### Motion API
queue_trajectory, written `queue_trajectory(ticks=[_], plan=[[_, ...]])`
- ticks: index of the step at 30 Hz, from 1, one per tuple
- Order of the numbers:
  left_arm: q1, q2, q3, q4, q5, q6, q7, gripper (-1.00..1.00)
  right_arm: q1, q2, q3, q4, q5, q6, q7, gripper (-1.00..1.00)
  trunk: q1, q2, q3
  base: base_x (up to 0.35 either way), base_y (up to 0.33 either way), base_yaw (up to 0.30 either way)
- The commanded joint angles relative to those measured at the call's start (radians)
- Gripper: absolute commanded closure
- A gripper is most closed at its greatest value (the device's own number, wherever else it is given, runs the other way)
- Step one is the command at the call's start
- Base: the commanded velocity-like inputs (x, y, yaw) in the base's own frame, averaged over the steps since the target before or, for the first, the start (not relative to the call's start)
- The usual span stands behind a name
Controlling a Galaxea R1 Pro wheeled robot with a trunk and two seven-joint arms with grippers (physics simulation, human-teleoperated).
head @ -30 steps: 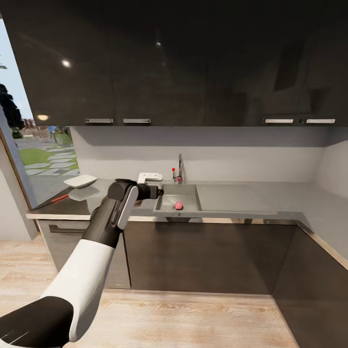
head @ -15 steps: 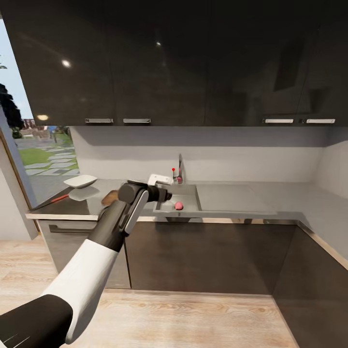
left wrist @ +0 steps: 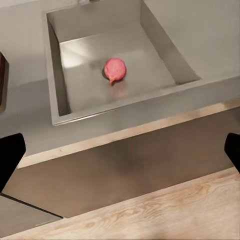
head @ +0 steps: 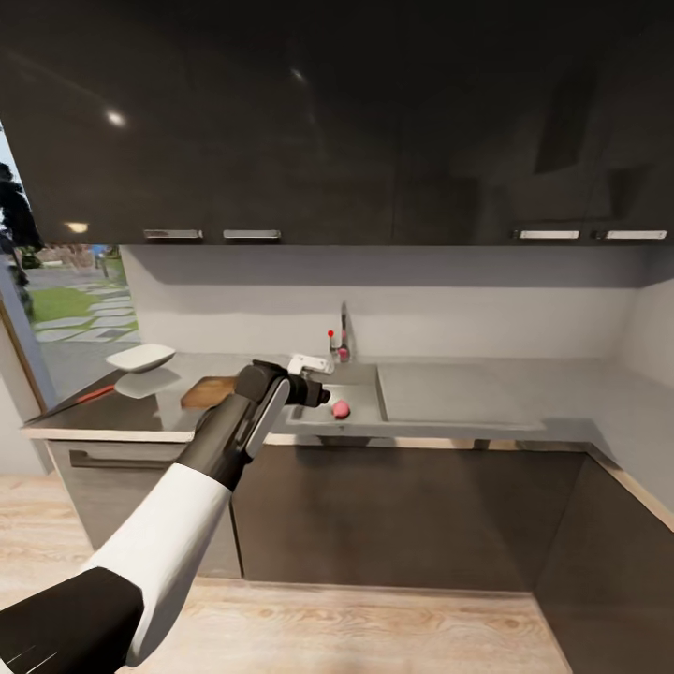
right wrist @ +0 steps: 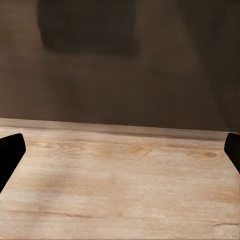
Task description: In the kitchen, take the Vidalia onion out of the sink, dice it on the chopping board with the paring knife, put the diced onion into the bowl on the countertop, then place both the paring knife and the chopping board into the sink.
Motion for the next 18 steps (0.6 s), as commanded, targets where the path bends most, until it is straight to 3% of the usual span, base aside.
queue_trajectory(ticks=[1,18], plan=[[-0.001,0.000,-0.001,0.007,0.009,0.004,0.007,-1.00,-0.001,0.000,-0.001,0.001,0.005,-0.002,-0.003,-1.00,0.001,-0.001,-0.001,0.293,-0.103,0.000],[-0.001,-0.001,-0.001,0.114,0.011,-0.003,0.001,-1.00,-0.001,0.002,0.001,0.001,0.004,-0.002,-0.001,-1.00,0.001,-0.001,-0.001,0.311,-0.011,0.000]])
